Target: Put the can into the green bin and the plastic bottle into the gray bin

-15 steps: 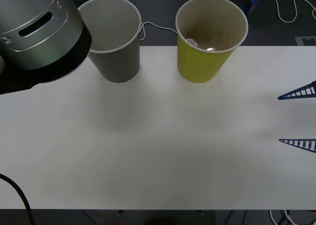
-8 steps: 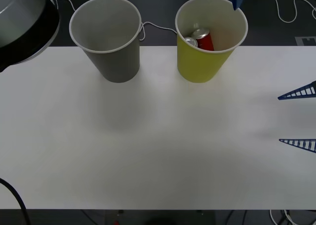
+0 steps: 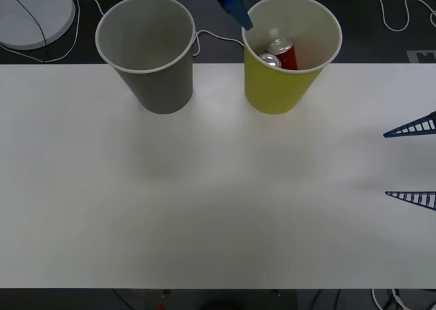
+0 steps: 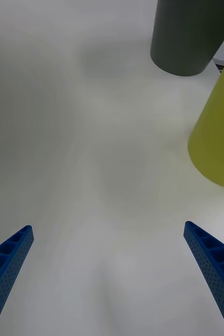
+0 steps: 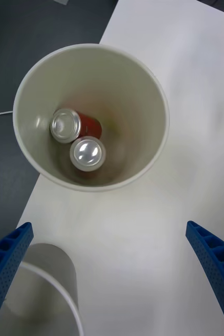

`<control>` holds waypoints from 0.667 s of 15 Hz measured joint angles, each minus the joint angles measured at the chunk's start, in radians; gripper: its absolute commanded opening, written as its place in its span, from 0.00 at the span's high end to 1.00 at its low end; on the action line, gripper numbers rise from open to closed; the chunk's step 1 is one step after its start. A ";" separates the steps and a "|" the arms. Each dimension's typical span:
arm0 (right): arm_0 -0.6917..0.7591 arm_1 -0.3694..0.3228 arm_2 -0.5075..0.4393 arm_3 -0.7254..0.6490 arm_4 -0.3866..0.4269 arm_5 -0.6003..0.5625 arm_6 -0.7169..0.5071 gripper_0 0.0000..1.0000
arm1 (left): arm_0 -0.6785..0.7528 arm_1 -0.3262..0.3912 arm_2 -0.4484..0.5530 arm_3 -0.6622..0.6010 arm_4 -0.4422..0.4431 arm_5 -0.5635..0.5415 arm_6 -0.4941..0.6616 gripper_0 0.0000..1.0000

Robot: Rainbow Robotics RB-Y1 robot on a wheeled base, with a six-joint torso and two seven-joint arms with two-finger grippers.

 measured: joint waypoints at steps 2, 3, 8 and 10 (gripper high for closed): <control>0.000 0.000 0.000 0.000 0.000 0.000 0.000 0.00 | 0.103 0.088 0.071 -0.122 0.002 -0.019 -0.040 0.00; 0.000 0.000 0.000 0.000 0.000 0.000 0.000 0.00 | 0.156 0.131 0.102 -0.183 0.003 -0.022 -0.049 0.00; 0.000 0.000 0.000 0.000 0.000 0.000 0.000 0.00 | 0.435 0.288 0.295 -0.383 0.013 -0.070 -0.172 0.00; 0.000 0.000 0.000 0.000 0.000 0.000 0.000 0.00 | 0.590 0.325 0.422 -0.422 0.032 -0.083 -0.260 0.00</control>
